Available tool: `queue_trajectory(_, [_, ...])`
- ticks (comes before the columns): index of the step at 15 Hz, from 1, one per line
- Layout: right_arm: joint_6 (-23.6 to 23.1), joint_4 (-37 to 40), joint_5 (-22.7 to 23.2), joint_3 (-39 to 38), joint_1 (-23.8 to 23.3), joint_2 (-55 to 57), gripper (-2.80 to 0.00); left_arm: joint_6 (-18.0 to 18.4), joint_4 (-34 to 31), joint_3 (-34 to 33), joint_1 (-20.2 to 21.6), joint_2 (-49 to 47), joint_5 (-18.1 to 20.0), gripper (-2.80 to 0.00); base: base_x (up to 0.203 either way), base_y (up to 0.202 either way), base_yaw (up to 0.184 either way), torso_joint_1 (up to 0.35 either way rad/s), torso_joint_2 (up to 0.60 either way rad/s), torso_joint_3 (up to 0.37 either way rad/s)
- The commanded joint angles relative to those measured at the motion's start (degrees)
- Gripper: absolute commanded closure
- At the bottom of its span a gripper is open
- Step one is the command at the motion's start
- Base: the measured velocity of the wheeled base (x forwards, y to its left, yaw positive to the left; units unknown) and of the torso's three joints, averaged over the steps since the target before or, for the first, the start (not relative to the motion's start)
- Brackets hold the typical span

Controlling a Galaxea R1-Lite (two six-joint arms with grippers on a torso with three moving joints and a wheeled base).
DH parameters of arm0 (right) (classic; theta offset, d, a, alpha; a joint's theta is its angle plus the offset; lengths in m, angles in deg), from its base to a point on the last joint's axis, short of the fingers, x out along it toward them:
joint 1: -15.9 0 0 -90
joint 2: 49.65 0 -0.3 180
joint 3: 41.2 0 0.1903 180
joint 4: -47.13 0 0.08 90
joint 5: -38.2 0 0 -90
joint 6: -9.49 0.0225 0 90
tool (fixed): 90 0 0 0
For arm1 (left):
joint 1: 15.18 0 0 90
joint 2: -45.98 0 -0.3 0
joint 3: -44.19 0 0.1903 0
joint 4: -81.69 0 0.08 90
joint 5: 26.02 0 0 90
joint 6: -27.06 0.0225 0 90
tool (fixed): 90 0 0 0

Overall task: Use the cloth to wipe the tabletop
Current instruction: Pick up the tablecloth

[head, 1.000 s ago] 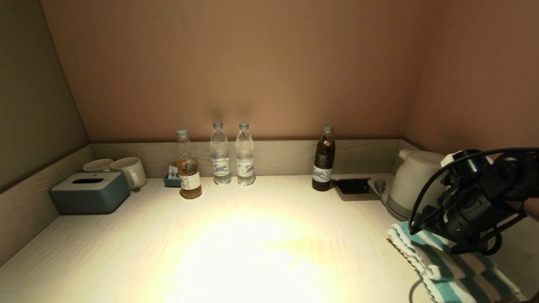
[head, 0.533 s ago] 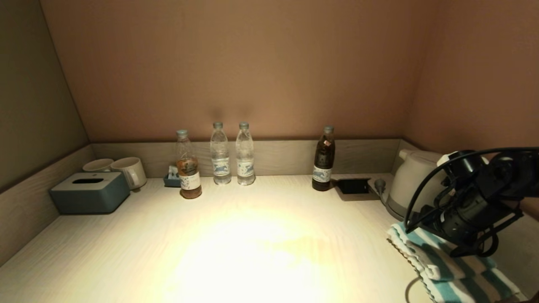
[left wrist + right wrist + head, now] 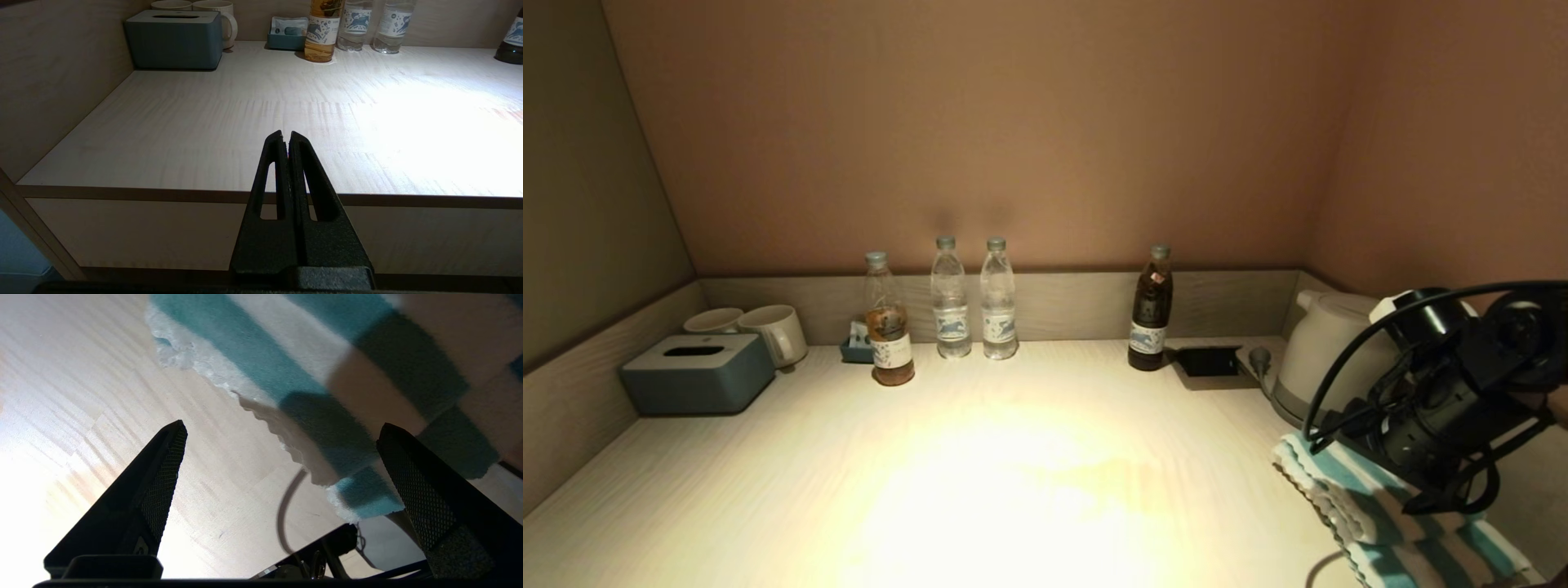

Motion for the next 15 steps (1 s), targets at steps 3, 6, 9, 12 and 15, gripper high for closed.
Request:
queue_trajectory(3, [1.6, 0.3, -2.6, 0.5, 0.3, 2.0, -2.80, 0.0, 0.0, 0.0, 0.0, -0.1, 0.0, 0.00, 0.000, 0.000, 0.000, 0.000, 0.00, 0.000])
queue_trajectory(6, [0.2, -1.0, -5.6, 1.7, 0.6, 7.7, -2.80, 0.0, 0.0, 0.0, 0.0, -0.1, 0.0, 0.00, 0.000, 0.000, 0.000, 0.000, 0.00, 0.000])
queue_trajectory(9, [0.1, -1.0, -6.0, 1.7, 0.6, 9.2, -2.80, 0.0, 0.0, 0.0, 0.0, -0.1, 0.0, 0.00, 0.000, 0.000, 0.000, 0.000, 0.00, 0.000])
queue_trajectory(12, [0.0, -1.2, -7.3, 1.7, 0.6, 11.8, -2.80, 0.0, 0.0, 0.0, 0.0, -0.1, 0.0, 0.00, 0.000, 0.000, 0.000, 0.000, 0.00, 0.000])
queue_trajectory(15, [0.0, -3.6, -7.5, 1.6, 0.6, 14.6, -2.80, 0.0, 0.0, 0.0, 0.0, -0.1, 0.0, 0.00, 0.000, 0.000, 0.000, 0.000, 0.00, 0.000])
